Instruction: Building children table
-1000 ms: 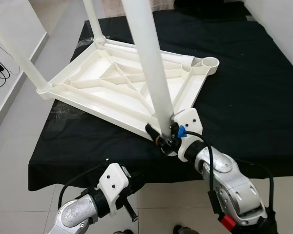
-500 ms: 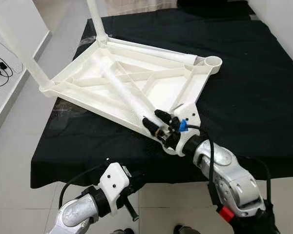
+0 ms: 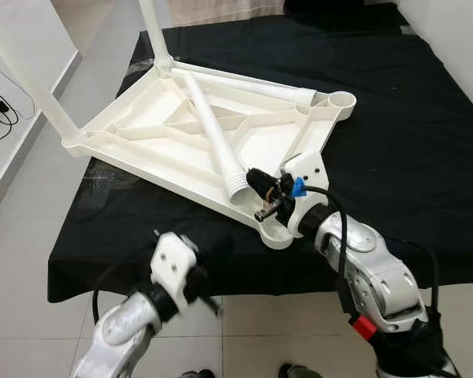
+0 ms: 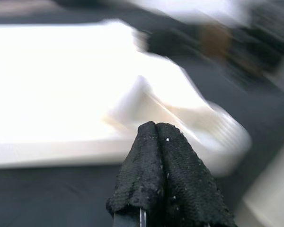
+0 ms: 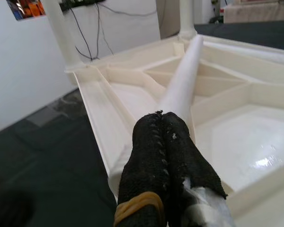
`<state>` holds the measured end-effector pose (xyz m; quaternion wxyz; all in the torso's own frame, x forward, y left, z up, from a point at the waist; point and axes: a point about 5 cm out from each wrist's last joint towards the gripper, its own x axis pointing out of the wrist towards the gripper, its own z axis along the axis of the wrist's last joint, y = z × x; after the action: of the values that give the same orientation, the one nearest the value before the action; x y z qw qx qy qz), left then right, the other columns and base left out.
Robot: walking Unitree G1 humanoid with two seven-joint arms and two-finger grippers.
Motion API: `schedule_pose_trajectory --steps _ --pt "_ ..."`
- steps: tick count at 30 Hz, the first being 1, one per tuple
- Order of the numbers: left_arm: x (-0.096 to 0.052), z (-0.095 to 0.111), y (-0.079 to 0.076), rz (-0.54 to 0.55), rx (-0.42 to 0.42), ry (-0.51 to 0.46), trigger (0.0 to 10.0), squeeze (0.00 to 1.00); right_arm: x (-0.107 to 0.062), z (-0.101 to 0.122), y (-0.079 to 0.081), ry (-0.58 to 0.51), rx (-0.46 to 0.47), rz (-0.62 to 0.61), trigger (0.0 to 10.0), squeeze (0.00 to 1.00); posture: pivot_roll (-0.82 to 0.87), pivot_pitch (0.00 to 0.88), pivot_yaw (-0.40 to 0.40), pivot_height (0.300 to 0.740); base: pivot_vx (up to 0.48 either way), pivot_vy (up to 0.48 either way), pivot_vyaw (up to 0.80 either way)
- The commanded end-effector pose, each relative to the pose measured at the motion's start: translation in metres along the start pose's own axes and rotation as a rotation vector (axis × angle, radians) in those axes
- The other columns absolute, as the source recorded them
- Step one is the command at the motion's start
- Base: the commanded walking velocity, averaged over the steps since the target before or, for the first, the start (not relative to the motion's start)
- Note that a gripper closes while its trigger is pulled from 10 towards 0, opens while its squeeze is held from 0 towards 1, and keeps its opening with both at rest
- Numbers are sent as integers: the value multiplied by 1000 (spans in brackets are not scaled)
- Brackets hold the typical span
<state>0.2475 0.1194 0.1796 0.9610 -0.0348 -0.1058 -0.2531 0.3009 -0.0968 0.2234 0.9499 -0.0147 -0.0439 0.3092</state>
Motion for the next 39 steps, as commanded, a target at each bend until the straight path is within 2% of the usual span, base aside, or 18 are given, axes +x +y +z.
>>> schedule_pose_trajectory --steps 1,3,6,10,12,17,20,27,30,31,33,34,35,36,38,39 --pt "-4 -3 10 70 -41 29 10000 0 1 5 3 -37 10 20 10000 0 -30 193 44 740 0 0 0" --pt "2 7 15 93 -78 -19 10000 0 3 11 2 -61 13 16 10000 0 -36 189 48 740 0 0 0" --pt "3 12 15 81 -86 -38 10000 0 3 14 2 -76 13 15 10000 0 -35 184 49 740 0 0 0" --pt "9 24 14 59 -123 -101 10000 0 4 19 0 -107 -4 10 10000 0 -40 174 47 740 429 0 606" --pt "12 26 14 68 -150 -106 10000 0 6 18 -1 -108 18 -8 10000 0 -43 168 46 740 444 0 400" --pt "13 24 10 68 -170 -91 10000 0 6 18 -3 -96 1 3 10000 0 -46 164 44 740 447 0 0" --pt "13 17 5 54 -180 -66 10000 0 5 19 -3 -110 15 8 10000 0 -49 164 43 740 442 0 533" --pt "10 5 -3 36 -181 -15 10000 0 6 17 -8 -72 -27 -11 10000 0 -53 162 44 740 415 0 0" --pt "-1 -18 -16 -28 -103 119 10000 0 8 21 -17 -17 -99 13 10000 0 -56 165 49 740 0 0 0" --pt "-6 -23 -19 -50 -85 153 10000 0 7 22 -19 14 -97 47 10000 0 -56 166 50 740 0 0 0" --pt "-9 -25 -20 -62 -77 169 10000 0 7 23 -20 32 -90 72 10000 0 -56 166 50 740 0 0 0" --pt "-19 -28 -16 -29 -54 198 10000 0 2 23 -23 130 -202 139 10000 1000 -49 171 50 740 0 0 0" --pt "-23 -29 -14 -13 -45 210 10000 0 0 21 -24 179 -255 166 10000 1000 -47 173 49 740 0 0 0" --pt "-23 -29 -14 -13 -45 210 10000 0 0 21 -24 179 -255 166 10000 1000 -47 173 49 740 0 0 0" --pt "-33 -33 -10 14 0 248 10000 0 -6 16 -23 282 -286 210 10000 1000 -43 176 45 740 0 0 0" --pt "-33 -33 -10 14 0 248 10000 0 -6 16 -23 282 -286 210 10000 1000 -43 176 45 740 0 0 0"
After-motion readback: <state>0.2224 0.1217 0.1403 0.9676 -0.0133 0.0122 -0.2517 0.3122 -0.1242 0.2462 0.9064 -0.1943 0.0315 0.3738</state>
